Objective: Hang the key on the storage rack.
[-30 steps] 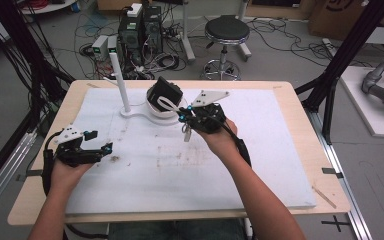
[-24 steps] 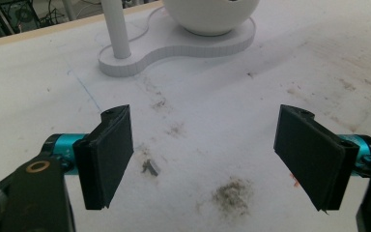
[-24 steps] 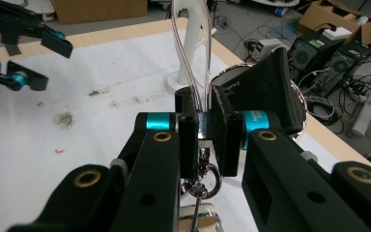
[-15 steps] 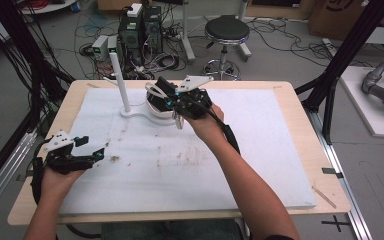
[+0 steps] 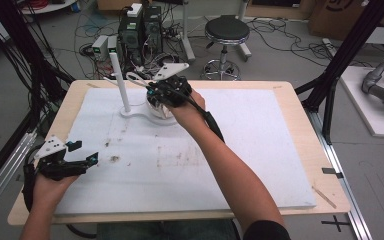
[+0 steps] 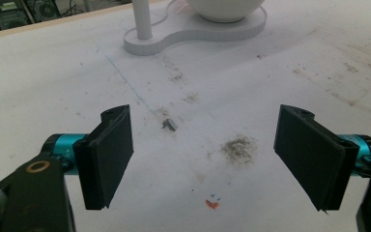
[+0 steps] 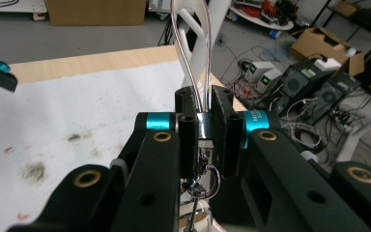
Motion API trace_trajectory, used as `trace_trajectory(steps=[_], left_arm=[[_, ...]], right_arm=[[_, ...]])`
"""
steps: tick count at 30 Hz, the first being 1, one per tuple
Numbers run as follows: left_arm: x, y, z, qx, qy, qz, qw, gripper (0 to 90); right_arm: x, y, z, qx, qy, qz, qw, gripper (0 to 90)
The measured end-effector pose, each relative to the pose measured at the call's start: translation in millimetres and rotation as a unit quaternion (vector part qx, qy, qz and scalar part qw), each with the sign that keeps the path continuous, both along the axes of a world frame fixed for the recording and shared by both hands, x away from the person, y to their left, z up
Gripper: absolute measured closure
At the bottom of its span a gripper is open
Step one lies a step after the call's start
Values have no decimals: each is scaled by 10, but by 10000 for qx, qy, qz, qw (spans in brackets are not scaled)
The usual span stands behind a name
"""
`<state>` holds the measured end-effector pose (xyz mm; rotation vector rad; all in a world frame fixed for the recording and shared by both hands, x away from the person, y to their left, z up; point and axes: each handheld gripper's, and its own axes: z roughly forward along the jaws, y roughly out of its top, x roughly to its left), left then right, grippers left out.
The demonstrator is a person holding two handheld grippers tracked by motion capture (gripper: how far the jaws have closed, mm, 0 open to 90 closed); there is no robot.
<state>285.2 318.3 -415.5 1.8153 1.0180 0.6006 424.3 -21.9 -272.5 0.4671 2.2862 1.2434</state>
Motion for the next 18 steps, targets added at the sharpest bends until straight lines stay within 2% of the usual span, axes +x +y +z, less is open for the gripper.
trace_trajectory(steps=[8,9,18], left_arm=[[-23,3,3,16,-8,-2,10000,217],[-22,-3,4,17,-13,-15,10000,217],[-19,-15,10,16,-15,-49,10000,217]], right_arm=[[101,277,96,-168,-86,63,9998,828],[126,365,113,-218,-140,87,9996,828],[232,666,97,-502,-191,81,9985,827]])
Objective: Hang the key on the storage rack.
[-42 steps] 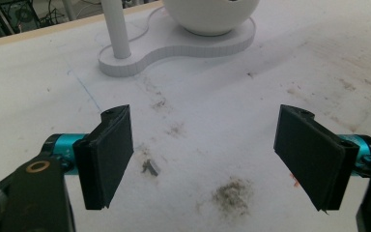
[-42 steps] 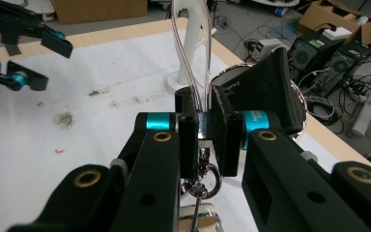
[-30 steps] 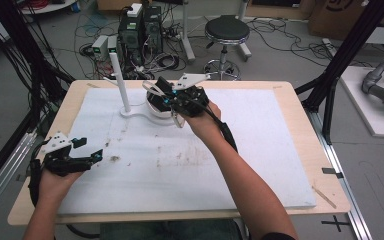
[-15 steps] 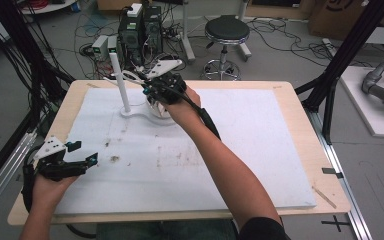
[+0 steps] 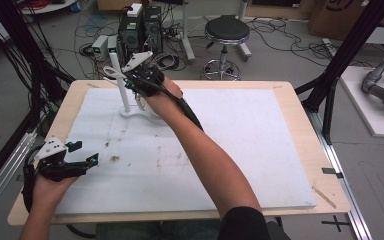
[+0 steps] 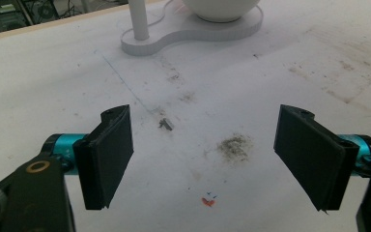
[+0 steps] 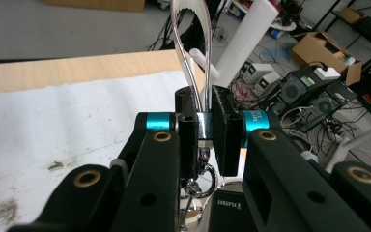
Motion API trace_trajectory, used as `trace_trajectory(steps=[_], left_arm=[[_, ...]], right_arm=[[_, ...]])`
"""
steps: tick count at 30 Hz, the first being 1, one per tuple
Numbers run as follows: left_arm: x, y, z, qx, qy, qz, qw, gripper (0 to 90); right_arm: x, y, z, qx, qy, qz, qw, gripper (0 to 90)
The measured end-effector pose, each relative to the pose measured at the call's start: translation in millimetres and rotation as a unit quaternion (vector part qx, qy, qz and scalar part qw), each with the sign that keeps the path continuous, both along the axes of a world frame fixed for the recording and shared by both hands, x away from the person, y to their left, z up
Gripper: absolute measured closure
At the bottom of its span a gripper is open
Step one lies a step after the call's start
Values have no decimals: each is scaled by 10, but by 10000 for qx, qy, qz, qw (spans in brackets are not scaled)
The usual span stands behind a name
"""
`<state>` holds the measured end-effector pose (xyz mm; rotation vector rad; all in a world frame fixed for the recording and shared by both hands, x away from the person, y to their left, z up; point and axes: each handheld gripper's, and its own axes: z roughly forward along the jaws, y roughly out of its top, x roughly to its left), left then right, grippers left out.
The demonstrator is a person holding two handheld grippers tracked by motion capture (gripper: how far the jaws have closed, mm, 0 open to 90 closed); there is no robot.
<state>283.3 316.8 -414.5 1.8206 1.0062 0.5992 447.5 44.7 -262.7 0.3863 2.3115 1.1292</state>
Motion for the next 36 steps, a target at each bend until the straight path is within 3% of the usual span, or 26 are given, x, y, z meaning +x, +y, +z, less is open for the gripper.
trace_trajectory(steps=[15,29,31,33,36], left_arm=[[-12,28,-5,-24,-3,41,10000,217],[-32,70,-18,-26,33,90,10000,217],[-33,73,-20,-18,34,89,10000,217],[-31,74,-22,-24,40,89,9999,217],[-29,69,-21,-25,41,75,10000,217]], right_arm=[[126,106,-137,-337,14,-163,9993,828],[249,120,-298,-476,101,-392,9980,827],[251,113,-327,-509,71,-495,9975,781],[235,103,-327,-418,69,-604,9973,650],[197,68,-316,-383,65,-519,9979,649]])
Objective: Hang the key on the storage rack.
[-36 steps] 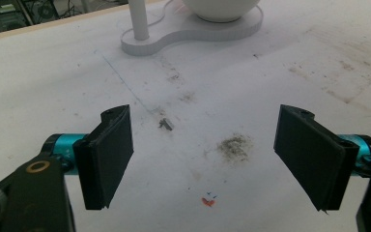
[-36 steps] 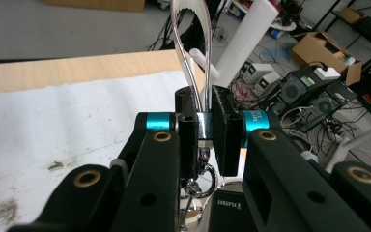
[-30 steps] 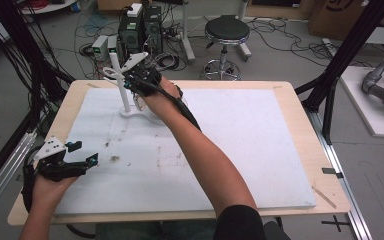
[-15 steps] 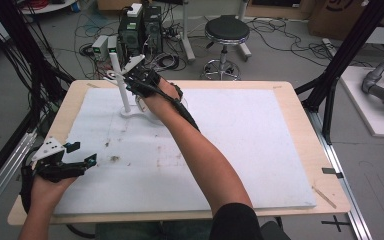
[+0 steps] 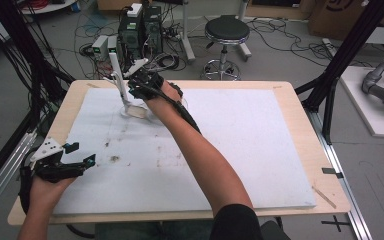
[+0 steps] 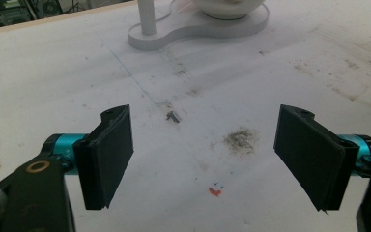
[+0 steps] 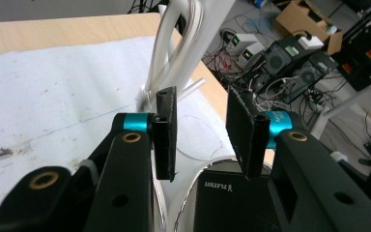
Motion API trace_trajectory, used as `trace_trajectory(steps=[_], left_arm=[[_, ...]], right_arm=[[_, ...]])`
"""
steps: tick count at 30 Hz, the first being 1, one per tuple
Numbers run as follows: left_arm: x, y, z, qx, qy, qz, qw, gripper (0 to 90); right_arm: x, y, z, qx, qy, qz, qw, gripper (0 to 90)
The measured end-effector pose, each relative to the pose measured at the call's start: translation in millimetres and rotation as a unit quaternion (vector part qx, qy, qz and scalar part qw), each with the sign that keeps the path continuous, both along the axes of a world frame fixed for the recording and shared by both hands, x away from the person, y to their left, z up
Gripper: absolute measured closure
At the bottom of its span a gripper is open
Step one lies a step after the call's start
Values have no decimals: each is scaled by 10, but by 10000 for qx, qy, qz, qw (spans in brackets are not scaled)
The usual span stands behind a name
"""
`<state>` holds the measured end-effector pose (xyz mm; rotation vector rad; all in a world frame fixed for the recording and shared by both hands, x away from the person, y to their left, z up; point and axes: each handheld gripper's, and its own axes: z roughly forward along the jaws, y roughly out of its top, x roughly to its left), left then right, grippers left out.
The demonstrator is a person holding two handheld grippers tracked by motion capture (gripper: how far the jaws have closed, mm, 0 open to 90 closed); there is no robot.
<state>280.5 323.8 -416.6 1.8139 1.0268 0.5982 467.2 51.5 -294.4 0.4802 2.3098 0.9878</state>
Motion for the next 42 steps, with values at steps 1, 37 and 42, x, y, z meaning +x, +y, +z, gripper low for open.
trace_trajectory(steps=[1,37,42], left_arm=[[0,0,0,0,0,0,10000,217],[349,-350,-16,-4,41,-464,9989,217],[405,-412,-17,-7,53,-540,9985,217]], right_arm=[[-14,-27,4,29,-9,47,10000,626],[-762,-1873,-158,1025,330,-716,9916,315],[-850,-2051,-249,1103,369,-809,9899,297]])
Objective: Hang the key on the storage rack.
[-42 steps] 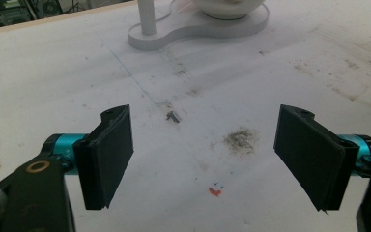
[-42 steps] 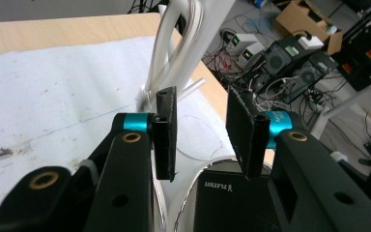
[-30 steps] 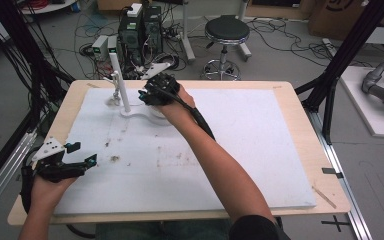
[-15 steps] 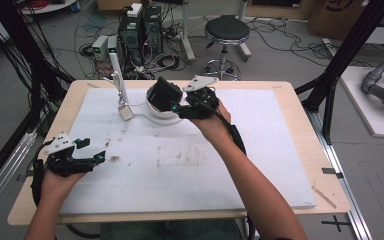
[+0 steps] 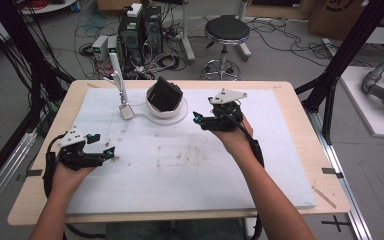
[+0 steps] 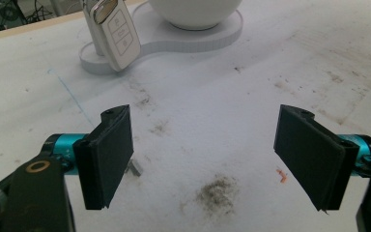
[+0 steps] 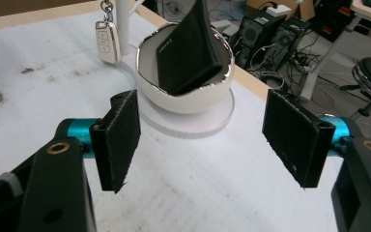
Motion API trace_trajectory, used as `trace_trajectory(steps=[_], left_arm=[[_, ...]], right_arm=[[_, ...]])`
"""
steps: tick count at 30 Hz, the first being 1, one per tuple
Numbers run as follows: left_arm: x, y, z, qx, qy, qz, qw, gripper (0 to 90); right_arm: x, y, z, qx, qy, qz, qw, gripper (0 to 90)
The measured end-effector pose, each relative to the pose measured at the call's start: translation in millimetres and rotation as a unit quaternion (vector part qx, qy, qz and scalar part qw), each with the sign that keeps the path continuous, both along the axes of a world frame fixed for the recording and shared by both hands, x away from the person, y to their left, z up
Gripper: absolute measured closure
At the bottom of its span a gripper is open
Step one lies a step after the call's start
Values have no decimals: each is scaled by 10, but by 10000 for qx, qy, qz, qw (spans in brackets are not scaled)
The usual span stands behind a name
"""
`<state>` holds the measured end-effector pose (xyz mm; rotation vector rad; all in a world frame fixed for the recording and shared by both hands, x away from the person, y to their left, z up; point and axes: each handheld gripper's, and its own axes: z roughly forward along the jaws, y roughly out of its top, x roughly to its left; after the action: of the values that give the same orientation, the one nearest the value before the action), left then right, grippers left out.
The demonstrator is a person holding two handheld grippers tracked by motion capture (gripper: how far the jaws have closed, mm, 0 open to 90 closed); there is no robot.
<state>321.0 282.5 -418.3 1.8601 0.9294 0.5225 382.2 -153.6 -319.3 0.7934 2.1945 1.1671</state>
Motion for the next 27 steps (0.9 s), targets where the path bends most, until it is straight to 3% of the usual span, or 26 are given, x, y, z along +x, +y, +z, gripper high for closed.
trace_trajectory(steps=[13,16,20,27], left_arm=[[48,-65,6,-12,-23,-99,9999,217],[61,-93,-4,-1,-4,-130,9999,217],[83,-122,-6,8,7,-156,9999,217],[105,-171,-7,15,12,-233,9997,217]], right_arm=[[-241,-424,-335,286,110,-229,9993,254],[-306,-532,-504,394,210,-305,9985,242],[-325,-599,-626,367,349,-360,9981,226],[-333,-658,-675,410,395,-451,9974,224]])
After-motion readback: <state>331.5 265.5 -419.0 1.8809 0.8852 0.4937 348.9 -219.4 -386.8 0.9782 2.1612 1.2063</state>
